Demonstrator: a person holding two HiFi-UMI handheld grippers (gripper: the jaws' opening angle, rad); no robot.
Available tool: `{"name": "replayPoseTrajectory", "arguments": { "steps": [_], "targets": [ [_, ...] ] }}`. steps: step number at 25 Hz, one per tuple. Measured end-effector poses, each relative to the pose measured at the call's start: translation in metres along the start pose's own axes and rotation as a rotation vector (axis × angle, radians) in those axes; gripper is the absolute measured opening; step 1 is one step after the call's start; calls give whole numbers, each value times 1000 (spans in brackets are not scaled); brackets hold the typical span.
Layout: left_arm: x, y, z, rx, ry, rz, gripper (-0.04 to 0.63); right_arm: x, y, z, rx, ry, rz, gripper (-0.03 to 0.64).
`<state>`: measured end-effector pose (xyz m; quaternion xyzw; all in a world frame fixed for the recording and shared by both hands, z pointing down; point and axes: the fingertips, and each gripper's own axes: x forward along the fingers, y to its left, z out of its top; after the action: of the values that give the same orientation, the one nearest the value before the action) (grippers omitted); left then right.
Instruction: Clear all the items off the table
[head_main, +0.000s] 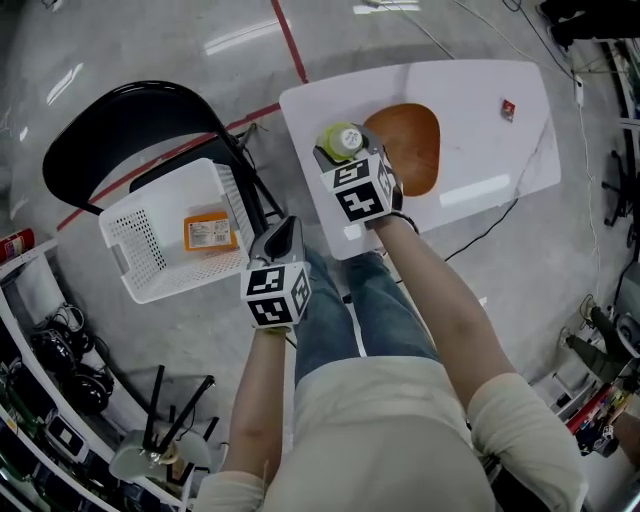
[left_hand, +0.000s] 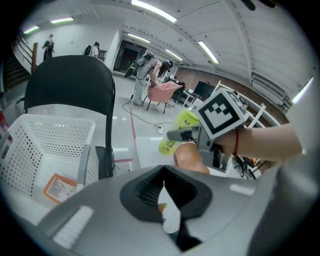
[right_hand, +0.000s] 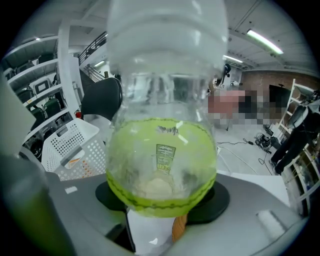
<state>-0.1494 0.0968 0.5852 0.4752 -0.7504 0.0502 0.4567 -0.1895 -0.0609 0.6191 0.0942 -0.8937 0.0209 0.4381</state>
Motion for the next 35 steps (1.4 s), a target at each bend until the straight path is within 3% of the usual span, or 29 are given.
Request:
{"name": "replayPoseTrajectory", "arguments": {
  "steps": [18,22,35],
  "targets": [
    [-70,7,12,-17,-61,48,9,-82,26,31,-61,-37,9,285],
    [-90,11,19,-60,-97,75,9,-103,41,41,-82,-48,35,285],
    [-137,42,38,-96,-190,166,9,-134,85,76,-185,-105,118,285]
  ]
}}
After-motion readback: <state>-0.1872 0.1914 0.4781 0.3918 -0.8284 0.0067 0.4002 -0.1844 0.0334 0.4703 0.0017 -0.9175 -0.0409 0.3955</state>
